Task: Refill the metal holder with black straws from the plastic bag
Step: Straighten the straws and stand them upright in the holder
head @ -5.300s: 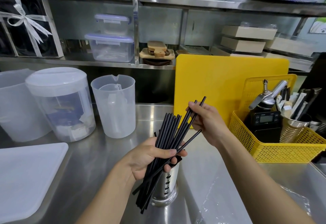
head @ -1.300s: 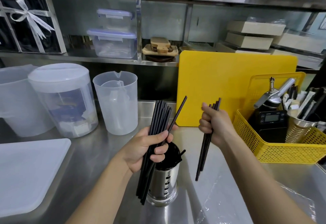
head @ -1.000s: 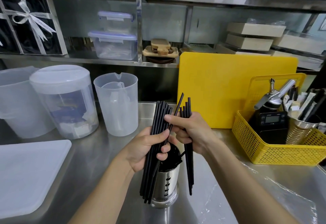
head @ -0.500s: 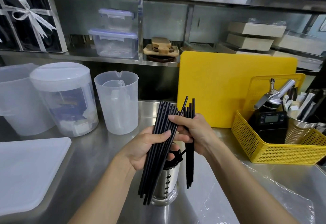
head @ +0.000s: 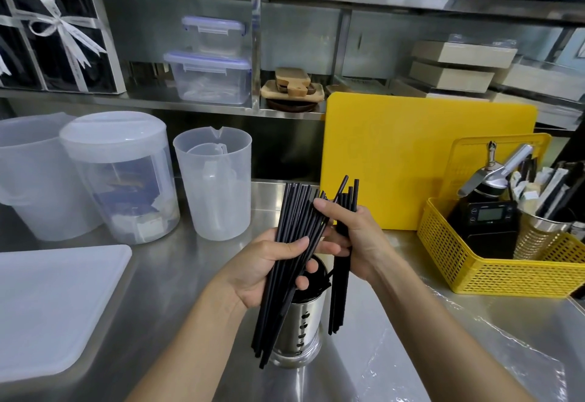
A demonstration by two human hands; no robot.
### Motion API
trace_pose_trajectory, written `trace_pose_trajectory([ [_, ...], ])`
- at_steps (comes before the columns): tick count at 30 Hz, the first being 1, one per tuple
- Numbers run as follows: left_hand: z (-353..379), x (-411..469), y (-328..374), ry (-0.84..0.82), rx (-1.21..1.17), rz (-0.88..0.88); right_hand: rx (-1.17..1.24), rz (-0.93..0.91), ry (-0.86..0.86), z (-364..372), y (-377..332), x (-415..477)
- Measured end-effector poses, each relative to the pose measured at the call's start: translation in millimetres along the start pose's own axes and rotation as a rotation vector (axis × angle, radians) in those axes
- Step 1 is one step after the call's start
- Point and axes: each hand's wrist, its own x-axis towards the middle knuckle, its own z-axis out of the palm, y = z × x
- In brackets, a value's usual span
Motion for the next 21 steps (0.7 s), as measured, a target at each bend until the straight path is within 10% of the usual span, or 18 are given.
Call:
trace_pose_trajectory([
  [21,-11,-3,-6,-0.013,0.113,-0.067,-0.014,-0.029,0.065,-15,-23,13],
])
